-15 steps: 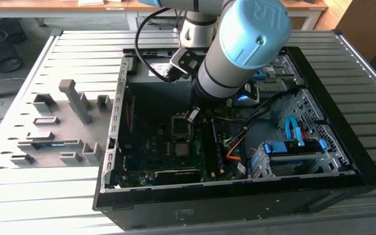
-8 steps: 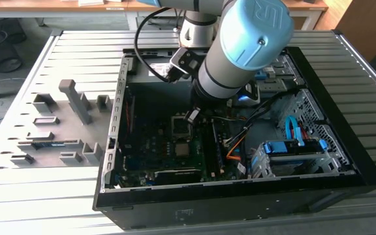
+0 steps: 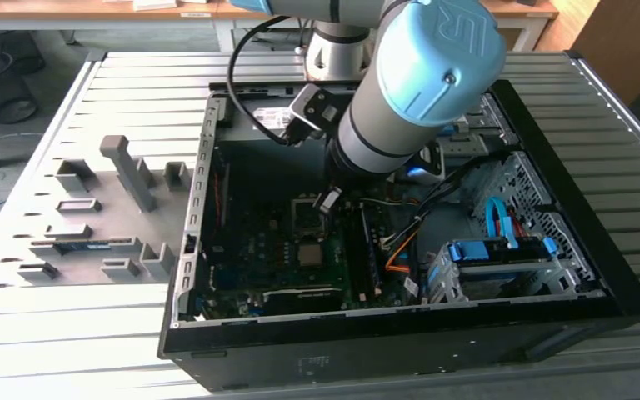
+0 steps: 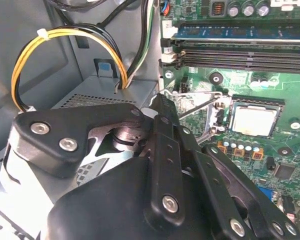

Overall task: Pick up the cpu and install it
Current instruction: 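Close the cpu cover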

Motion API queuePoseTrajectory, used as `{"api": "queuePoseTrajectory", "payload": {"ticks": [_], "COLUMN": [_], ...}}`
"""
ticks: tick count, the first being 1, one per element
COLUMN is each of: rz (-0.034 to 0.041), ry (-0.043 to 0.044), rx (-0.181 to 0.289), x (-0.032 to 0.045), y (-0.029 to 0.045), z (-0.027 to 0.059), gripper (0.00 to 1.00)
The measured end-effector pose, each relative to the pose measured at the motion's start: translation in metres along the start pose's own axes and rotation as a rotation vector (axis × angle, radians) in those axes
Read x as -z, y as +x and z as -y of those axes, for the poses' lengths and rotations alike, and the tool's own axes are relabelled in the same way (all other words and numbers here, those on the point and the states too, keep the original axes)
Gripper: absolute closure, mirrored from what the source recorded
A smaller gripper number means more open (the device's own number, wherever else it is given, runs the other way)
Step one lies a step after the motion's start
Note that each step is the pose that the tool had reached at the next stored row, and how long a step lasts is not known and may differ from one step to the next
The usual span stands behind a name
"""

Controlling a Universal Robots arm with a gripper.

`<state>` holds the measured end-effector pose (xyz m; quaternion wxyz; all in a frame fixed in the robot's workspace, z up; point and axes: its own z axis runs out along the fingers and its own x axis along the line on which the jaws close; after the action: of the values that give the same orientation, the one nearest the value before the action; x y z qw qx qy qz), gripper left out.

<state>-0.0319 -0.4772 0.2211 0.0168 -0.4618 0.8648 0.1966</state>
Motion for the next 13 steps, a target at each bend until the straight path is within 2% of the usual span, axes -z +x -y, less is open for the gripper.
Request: {"api": "queuePoseTrajectory", "payload": {"ticks": [9, 13], "rz": [0.0027, 0.0020], "ry": [-0.0012, -0.0033], "rx": [0.001, 0.000], "x": [0.0051, 0.0054], "y": [0.0041, 0.0031], "z": [0.0019, 0.0038], "gripper": [0.90, 0.90]}}
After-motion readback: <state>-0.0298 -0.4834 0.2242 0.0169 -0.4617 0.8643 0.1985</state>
